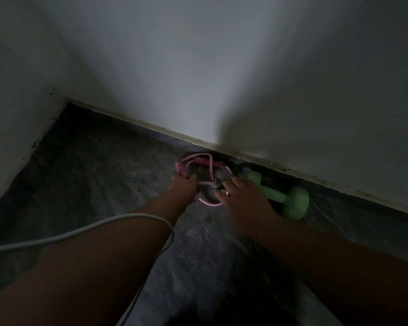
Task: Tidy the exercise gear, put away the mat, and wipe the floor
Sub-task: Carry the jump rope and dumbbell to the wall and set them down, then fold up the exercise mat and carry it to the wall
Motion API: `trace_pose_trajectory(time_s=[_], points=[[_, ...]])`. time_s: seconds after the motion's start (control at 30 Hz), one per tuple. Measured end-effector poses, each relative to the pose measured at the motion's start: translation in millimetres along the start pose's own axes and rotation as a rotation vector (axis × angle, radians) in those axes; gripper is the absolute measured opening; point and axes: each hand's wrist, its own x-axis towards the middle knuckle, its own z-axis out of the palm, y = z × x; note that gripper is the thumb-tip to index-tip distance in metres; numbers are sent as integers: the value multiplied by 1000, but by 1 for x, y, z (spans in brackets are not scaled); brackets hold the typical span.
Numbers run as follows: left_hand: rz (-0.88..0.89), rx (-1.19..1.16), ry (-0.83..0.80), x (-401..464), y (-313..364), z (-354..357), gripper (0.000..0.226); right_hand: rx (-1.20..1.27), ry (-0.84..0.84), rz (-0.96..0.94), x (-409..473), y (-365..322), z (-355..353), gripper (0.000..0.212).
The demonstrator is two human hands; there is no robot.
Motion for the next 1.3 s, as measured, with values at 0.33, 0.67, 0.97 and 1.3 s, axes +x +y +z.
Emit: trace_pose_trajectory(time_s=[0.33, 0.67, 0.97, 1.3], points=[[-25, 67, 60, -59, 5, -34, 48, 119, 45, 54, -17, -9, -37, 51], [358, 613, 4, -306, 99, -169, 55, 252, 19, 195, -123, -74, -281, 69], [606, 865, 198, -604, 257, -349, 69, 293, 143, 121, -216, -195, -628, 63], [573, 885, 598, -795, 299, -476, 65, 146, 337, -133, -274, -291, -819, 61]])
